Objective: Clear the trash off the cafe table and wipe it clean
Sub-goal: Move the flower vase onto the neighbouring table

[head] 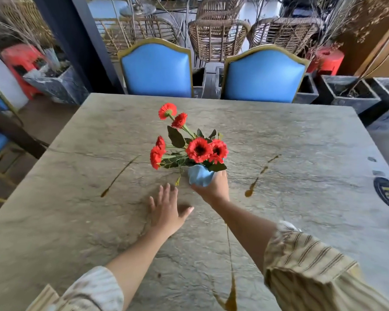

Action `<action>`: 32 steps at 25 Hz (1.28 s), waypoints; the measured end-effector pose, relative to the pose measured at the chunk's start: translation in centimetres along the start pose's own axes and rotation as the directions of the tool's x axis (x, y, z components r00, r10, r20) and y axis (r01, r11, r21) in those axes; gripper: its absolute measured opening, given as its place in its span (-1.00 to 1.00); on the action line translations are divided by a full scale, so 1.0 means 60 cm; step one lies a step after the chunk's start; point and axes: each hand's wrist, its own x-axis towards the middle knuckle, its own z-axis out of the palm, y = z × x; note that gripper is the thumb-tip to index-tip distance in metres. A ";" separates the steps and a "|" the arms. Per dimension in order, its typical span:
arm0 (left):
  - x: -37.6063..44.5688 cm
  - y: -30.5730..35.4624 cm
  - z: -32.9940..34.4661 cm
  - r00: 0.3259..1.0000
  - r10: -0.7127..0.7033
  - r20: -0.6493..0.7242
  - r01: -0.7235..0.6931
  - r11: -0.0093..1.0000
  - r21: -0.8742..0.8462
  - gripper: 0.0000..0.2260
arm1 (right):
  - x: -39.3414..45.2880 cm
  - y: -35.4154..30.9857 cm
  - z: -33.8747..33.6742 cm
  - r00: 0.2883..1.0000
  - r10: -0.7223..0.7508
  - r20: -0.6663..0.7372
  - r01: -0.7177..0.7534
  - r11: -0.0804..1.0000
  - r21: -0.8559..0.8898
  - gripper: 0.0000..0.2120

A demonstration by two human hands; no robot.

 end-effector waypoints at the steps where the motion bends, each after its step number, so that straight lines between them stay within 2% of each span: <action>1: -0.002 0.003 -0.002 1.000 -0.004 0.010 0.004 1.000 -0.005 -0.19 | -0.004 0.007 -0.001 1.000 0.013 0.007 -0.013 1.000 -0.015 -0.22; 4: -0.013 0.011 -0.009 0.999 -0.017 0.046 0.019 0.999 -0.038 -0.20 | -0.022 0.022 -0.020 1.000 0.012 -0.026 -0.012 1.000 -0.005 -0.30; 9: -0.062 0.052 -0.031 0.999 0.006 0.037 -0.003 0.996 -0.085 -0.22 | -0.069 0.024 -0.114 0.995 -0.075 -0.067 0.074 0.997 -0.016 -0.35; 16: -0.136 0.194 -0.045 0.986 0.164 0.039 -0.161 0.985 -0.066 -0.24 | -0.170 0.089 -0.288 0.982 -0.153 -0.108 0.149 0.988 -0.048 -0.40; 20: -0.202 0.321 -0.041 0.961 0.265 0.079 -0.262 0.964 -0.036 -0.16 | -0.243 0.167 -0.406 0.975 -0.133 -0.178 0.127 0.991 -0.044 -0.40; 24: -0.296 0.495 -0.032 0.922 0.373 0.107 -0.369 0.928 -0.050 -0.06 | -0.346 0.276 -0.562 0.946 -0.101 -0.307 0.106 0.994 0.000 -0.36; 32: -0.512 0.868 0.029 0.845 0.523 0.110 -0.506 0.849 -0.154 -0.17 | -0.560 0.528 -0.869 0.886 -0.009 -0.464 -0.001 1.000 -0.022 -0.34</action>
